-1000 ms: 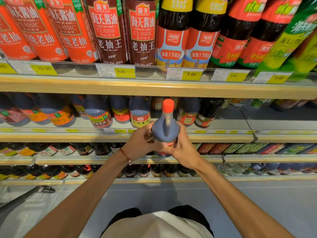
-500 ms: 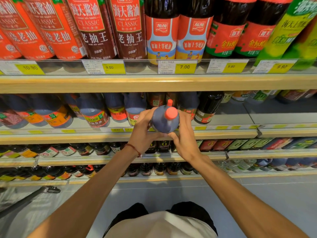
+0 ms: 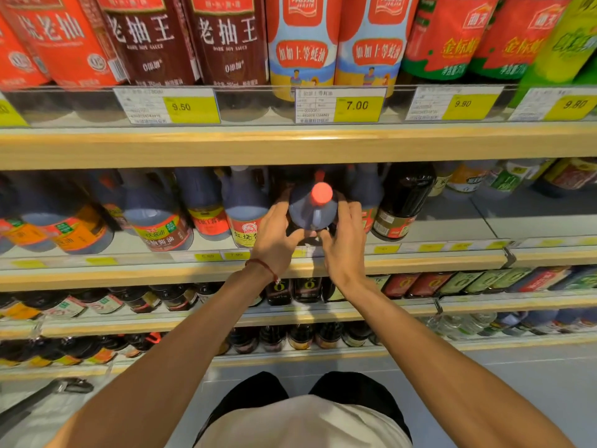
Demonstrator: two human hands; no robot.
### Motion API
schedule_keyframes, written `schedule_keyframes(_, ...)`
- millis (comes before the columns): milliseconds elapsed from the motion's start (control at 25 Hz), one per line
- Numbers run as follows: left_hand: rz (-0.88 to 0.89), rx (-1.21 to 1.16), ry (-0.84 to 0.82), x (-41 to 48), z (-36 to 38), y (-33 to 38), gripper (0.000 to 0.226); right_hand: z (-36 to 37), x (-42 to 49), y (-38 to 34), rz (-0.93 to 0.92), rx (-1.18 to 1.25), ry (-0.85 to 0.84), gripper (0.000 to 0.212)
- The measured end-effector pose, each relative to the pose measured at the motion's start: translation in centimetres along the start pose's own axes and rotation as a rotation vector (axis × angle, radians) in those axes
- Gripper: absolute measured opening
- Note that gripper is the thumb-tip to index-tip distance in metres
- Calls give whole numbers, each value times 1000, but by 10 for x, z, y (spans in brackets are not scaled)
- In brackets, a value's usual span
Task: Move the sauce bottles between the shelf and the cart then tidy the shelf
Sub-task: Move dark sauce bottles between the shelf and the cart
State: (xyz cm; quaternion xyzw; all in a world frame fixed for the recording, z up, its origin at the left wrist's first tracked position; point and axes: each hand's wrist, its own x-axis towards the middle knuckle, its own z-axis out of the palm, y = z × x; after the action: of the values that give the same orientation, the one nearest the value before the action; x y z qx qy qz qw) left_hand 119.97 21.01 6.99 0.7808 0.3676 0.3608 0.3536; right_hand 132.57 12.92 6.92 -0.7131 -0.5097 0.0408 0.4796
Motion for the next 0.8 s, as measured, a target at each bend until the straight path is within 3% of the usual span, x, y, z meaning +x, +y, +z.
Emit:
schedule_keyframes(240,-157,-75,29,15,17,-18,42,9,6,6,54,44,-20,71)
schedule_keyframes(400,-217,-140,22,23,22,-33,57,4,5,3,56,38,-52,71)
schedule_keyframes(520,-285,-68,34,24,26,-22,54,2,6,3,69,1,4,65)
schedule_keyframes(680,-329,124,33,28,25,2,40,2,5,8,183,142,-87,76)
schedule_keyframes(800,-321,67,1,16,20,2,31,-7,0,9,192,86,-93,64)
